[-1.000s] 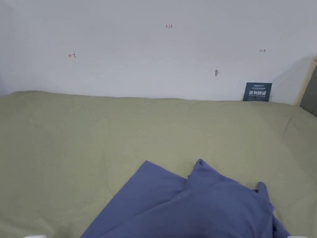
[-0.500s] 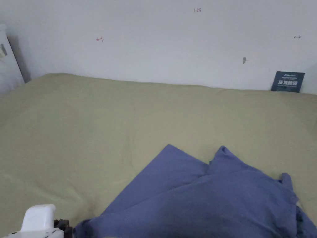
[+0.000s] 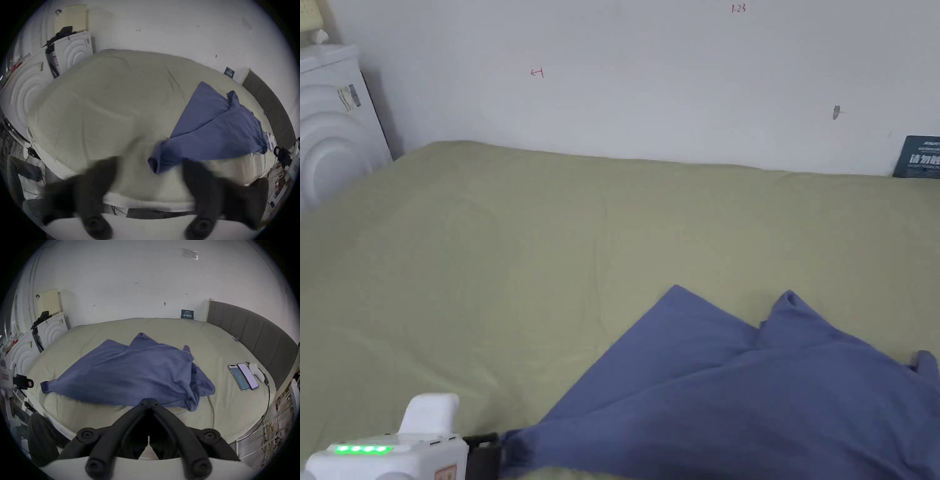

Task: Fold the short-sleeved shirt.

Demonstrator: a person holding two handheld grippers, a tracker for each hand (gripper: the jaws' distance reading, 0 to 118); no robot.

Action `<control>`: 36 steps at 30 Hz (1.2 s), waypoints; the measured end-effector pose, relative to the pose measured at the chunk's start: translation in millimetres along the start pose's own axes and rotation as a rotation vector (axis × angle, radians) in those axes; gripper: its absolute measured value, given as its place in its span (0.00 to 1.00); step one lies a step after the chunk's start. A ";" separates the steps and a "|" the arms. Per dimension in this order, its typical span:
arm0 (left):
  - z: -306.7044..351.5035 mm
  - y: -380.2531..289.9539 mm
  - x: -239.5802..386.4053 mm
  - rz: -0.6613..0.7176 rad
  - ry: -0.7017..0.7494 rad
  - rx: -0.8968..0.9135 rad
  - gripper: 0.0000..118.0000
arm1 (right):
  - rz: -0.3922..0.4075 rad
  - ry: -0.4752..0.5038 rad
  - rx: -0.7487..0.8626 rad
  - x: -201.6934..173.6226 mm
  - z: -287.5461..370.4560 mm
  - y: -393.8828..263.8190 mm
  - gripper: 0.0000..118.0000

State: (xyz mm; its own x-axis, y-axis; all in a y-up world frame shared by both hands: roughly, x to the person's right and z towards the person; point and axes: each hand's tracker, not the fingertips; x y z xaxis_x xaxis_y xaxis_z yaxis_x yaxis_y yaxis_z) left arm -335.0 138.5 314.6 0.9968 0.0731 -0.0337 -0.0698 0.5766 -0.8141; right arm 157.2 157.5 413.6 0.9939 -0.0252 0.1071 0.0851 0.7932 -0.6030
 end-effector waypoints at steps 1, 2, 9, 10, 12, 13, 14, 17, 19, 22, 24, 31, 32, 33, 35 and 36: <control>-11.9 4.3 0.2 -0.003 0.005 -0.017 0.98 | 0.003 -0.002 -0.002 0.4 -1.5 -0.7 0.00; -20.1 7.8 1.8 -0.009 0.014 -0.013 0.99 | 0.005 -0.004 -0.004 1.2 -3.1 -1.3 0.00; -68.4 22.3 8.3 -0.088 0.022 -0.164 0.42 | 0.034 -0.003 -0.068 -13.5 -7.2 -8.1 0.00; -63.6 23.1 11.2 -0.082 0.036 -0.152 0.29 | 0.034 -0.004 -0.067 -13.4 -7.4 -9.2 0.00; -57.6 24.8 18.1 -0.124 0.037 -0.143 0.01 | 0.024 -0.003 -0.080 -10.2 -12.2 -8.5 0.00; -55.7 23.8 19.7 -0.108 0.032 -0.137 0.01 | 0.014 0.003 -0.084 -9.4 -15.5 -8.0 0.00; -56.0 23.6 21.6 -0.107 0.038 -0.146 0.01 | 0.008 0.008 -0.090 -9.0 -18.1 -6.5 0.00; -57.6 20.3 19.6 -0.115 0.029 -0.151 0.01 | 0.005 0.015 -0.084 1.2 -28.8 3.4 0.00; -55.9 17.3 19.9 -0.104 0.015 -0.159 0.01 | 0.024 0.026 -0.080 12.4 -45.5 17.7 0.00; -50.9 14.4 27.1 -0.120 0.012 -0.166 0.01 | 0.067 0.003 -0.068 30.0 -79.1 53.7 0.00; -45.1 15.9 33.2 -0.119 0.014 -0.164 0.01 | 0.092 -0.005 -0.066 35.8 -105.6 86.0 0.00; -41.7 20.1 38.4 -0.094 0.002 -0.178 0.01 | 0.156 0.025 -0.170 56.1 -223.6 182.3 0.00; -42.2 23.8 38.2 -0.091 0.001 -0.181 0.01 | 0.166 0.039 -0.190 57.1 -239.5 189.5 0.00; -41.8 24.5 39.0 -0.088 -0.001 -0.183 0.01 | 0.181 0.043 -0.220 56.9 -255.8 195.6 0.00; -41.1 25.3 40.7 -0.079 -0.005 -0.190 0.01 | 0.209 0.038 -0.234 50.1 -278.7 203.3 0.01; -42.7 28.2 39.8 -0.071 -0.008 -0.194 0.01 | 0.224 0.037 -0.241 47.6 -289.8 206.4 0.11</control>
State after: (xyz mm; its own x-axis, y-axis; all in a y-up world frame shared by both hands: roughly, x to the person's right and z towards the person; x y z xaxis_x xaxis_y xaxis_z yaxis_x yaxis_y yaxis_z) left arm -295.7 122.9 265.5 0.9985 0.0445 0.0313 0.0101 0.4130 -0.9107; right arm 242.3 143.7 65.2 0.9913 0.1080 -0.0750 -0.1259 0.6148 -0.7786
